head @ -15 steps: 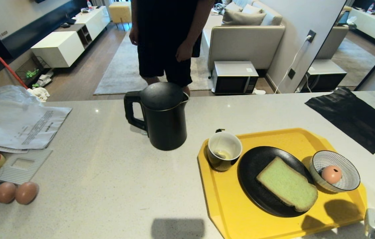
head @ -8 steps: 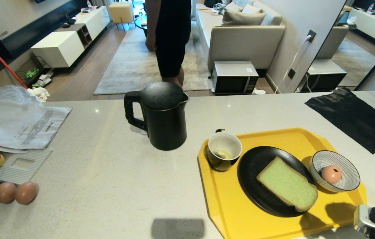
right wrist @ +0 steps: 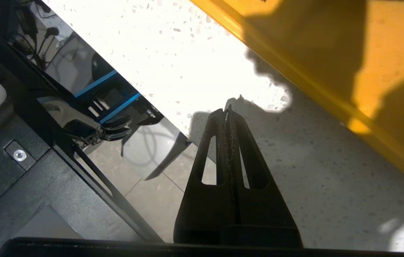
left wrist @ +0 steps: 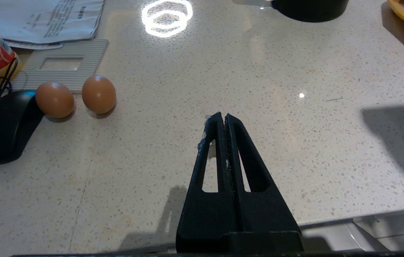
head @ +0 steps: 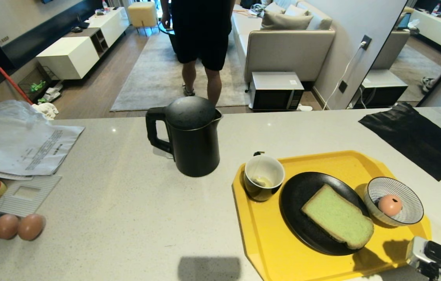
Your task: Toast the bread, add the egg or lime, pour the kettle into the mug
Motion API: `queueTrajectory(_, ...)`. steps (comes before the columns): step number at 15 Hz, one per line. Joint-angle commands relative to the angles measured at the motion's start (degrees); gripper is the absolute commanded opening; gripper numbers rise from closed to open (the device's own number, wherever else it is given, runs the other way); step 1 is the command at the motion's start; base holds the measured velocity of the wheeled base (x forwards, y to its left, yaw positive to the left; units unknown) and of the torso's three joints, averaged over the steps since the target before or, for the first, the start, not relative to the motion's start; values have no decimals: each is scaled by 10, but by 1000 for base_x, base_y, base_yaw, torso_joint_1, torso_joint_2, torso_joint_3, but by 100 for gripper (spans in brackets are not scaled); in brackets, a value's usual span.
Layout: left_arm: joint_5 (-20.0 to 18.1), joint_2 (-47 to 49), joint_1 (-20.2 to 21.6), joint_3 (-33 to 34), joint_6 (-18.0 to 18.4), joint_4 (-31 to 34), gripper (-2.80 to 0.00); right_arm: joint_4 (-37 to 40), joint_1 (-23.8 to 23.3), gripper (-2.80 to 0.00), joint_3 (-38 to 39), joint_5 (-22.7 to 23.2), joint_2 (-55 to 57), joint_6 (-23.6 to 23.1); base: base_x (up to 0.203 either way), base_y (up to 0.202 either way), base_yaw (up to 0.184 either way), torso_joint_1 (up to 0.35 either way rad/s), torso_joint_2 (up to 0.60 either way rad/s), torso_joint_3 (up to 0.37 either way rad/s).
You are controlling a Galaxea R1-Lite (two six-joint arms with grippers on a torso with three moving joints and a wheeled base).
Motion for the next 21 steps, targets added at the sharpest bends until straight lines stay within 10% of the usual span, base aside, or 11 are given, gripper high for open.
queueTrajectory(1, 0, 0, 0, 10, 0, 0, -280, -35, 0, -280, 26, 0, 15, -3, 0, 0, 0, 0, 0, 0)
queueTrajectory(21, 0, 0, 0, 10, 0, 0, -280, -166, 20, -280, 44, 11, 105, -1, 0, 0, 0, 0, 0, 0)
